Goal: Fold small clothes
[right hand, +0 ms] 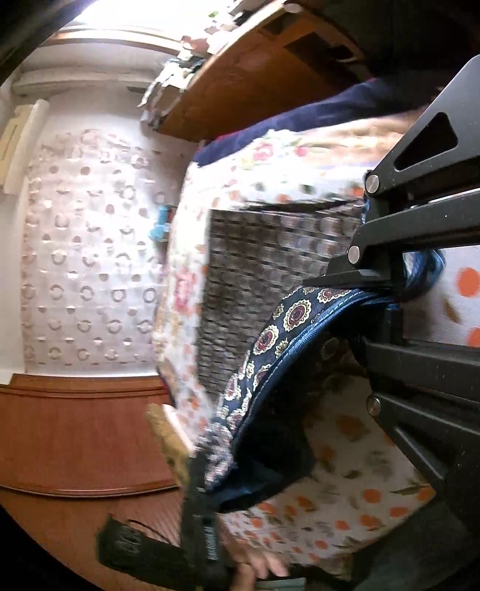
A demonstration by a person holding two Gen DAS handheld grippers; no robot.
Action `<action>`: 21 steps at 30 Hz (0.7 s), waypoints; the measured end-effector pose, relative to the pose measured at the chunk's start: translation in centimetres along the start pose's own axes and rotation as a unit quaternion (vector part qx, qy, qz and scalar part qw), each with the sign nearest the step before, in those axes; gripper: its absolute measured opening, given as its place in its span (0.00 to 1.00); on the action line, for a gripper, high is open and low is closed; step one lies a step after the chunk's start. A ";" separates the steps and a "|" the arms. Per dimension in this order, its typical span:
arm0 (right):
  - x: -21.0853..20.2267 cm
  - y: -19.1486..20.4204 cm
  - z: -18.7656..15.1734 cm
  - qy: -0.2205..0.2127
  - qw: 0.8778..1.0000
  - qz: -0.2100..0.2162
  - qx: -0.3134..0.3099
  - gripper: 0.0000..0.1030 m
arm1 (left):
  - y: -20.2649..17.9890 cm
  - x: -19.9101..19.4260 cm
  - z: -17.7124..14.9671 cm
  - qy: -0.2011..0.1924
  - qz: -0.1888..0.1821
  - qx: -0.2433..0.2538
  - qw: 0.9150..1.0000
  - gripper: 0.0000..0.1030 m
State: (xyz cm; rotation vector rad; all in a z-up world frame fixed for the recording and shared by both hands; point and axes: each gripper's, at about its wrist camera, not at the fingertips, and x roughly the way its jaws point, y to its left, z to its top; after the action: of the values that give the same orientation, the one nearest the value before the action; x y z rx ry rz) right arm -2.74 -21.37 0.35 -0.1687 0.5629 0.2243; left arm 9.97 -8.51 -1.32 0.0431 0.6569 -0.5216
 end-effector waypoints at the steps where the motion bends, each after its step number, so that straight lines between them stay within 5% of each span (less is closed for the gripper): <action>1: 0.3 -0.2 0.7 -0.006 1.000 -0.001 -0.002 0.04 | 0.2 0.1 0.1 -0.003 0.001 -0.001 1.000 0.02; 11: 4.9 -1.3 4.8 -0.014 0.999 0.015 -0.024 0.04 | 3.4 1.8 1.5 -0.003 0.006 -0.036 0.999 0.04; 13: 5.8 -2.0 5.2 -0.011 0.999 0.020 -0.023 0.04 | 4.2 2.0 1.9 -0.009 0.022 -0.040 0.999 0.08; 17: 8.3 -2.5 5.9 0.004 0.999 0.039 -0.025 0.04 | 5.8 2.0 2.9 -0.024 0.029 -0.046 0.998 0.39; 21: 10.6 -2.9 6.6 0.026 0.998 0.047 -0.030 0.04 | 7.8 3.0 3.6 -0.017 0.043 -0.058 0.997 0.39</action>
State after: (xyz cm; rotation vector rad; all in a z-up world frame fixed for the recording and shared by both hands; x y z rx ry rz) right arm 10.04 -20.94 0.38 -0.2065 0.6173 0.3295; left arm 17.68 -3.76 -1.21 -0.0471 0.6483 -0.3998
